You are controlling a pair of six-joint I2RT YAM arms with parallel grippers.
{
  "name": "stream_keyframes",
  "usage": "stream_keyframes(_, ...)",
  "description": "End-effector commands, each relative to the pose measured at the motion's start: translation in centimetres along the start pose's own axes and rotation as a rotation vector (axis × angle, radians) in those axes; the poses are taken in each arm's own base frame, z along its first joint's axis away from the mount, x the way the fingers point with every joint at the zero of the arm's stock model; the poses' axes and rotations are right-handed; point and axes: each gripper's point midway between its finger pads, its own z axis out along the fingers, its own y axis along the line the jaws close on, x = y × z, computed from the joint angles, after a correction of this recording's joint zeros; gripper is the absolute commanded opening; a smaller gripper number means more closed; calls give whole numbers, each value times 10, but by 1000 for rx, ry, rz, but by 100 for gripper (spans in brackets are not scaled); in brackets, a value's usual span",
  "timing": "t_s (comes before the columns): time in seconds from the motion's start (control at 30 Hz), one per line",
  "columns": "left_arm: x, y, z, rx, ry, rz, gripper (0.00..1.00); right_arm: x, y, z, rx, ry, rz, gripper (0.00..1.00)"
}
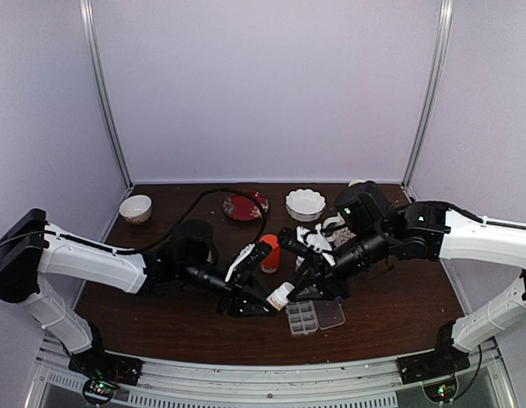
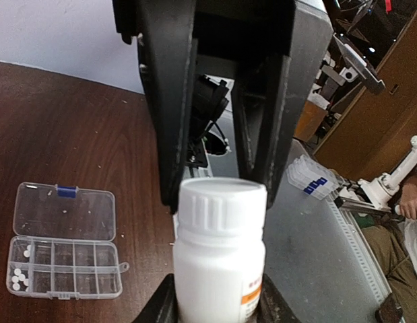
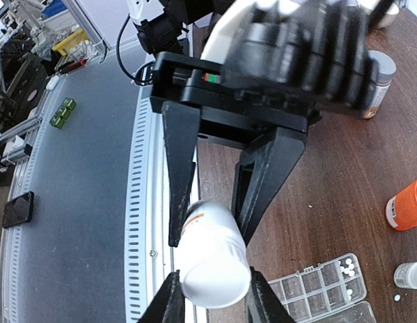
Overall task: Sort the pills into containers
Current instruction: Screw the lid of the pill bottle onto the pill bottle.
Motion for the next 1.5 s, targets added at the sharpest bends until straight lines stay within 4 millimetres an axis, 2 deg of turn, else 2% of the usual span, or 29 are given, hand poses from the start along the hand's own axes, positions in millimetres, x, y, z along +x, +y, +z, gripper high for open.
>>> stream_keyframes(0.0,-84,-25,-3,83,-180,181,11,13,17,17,-95,55,-126,17)
stream_keyframes(0.2,-87,4,-19,-186,-153,243,10,11,10,27,-89,93,-6,13)
stream_keyframes(0.37,-96,23,-38,-383,-169,326,8,0,1,33,-49,9,124,12)
stream_keyframes(0.5,-100,32,-44,-467,-144,388,6,-9,-10,34,2,-37,252,11)
stream_keyframes(0.67,-106,38,-52,-550,-123,471,6,-11,-20,38,40,-38,401,11)
stream_keyframes(0.83,-102,42,-52,-647,-47,570,6,-6,-28,39,66,-17,571,11)
stream_keyframes(0.9,-99,46,-51,-689,-8,614,5,-6,-30,38,79,-20,643,14)
stream_keyframes(1.13,-95,56,-51,-768,31,659,5,-12,-35,28,62,-95,790,18)
stream_keyframes(1.2,-92,56,-51,-764,31,652,5,-15,-37,24,56,-121,803,25)
stream_keyframes(1.3,-85,53,-48,-728,32,633,6,-18,-37,14,64,-140,752,40)
stream_keyframes(1.47,-74,50,-49,-666,22,565,6,-6,-39,-7,158,-105,519,70)
